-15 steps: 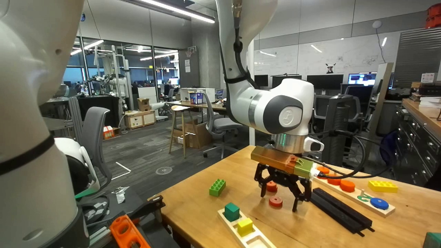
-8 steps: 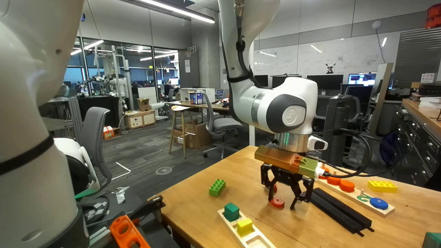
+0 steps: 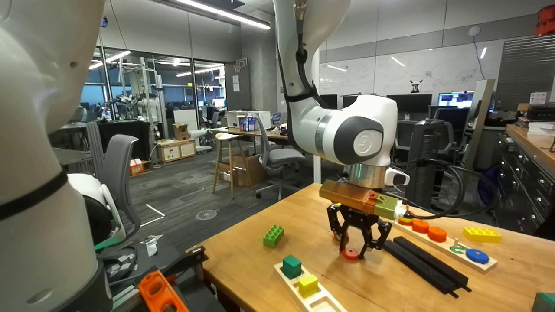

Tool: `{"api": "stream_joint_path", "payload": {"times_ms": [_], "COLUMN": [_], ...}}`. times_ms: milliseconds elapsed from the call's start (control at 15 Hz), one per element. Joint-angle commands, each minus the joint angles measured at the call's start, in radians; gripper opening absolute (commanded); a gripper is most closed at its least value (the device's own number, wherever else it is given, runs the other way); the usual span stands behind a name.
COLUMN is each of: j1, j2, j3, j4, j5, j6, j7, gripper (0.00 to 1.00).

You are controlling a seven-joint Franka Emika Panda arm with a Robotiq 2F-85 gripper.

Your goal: Put the yellow block on the middle compartment of the wooden tray and then put an orange block on the first rod of the wooden rack

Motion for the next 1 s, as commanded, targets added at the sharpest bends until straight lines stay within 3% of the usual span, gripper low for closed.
{"api": "stream_joint_path", "payload": {"times_ms": [0,333,933], "j1": [0.012,0.082,0.265], "j2": [-0.044,-0.117,-0.172], "j3": [0.018,-0.014,-0.175], "j4": [-0.019,-0.032,0.004], "j5": [0.036,0.02,-0.084], "j6": [-0.007,-0.003,0.034], "j7": [0.017,0.124,0.52], "gripper": [0.24,0.24,0.23]}}
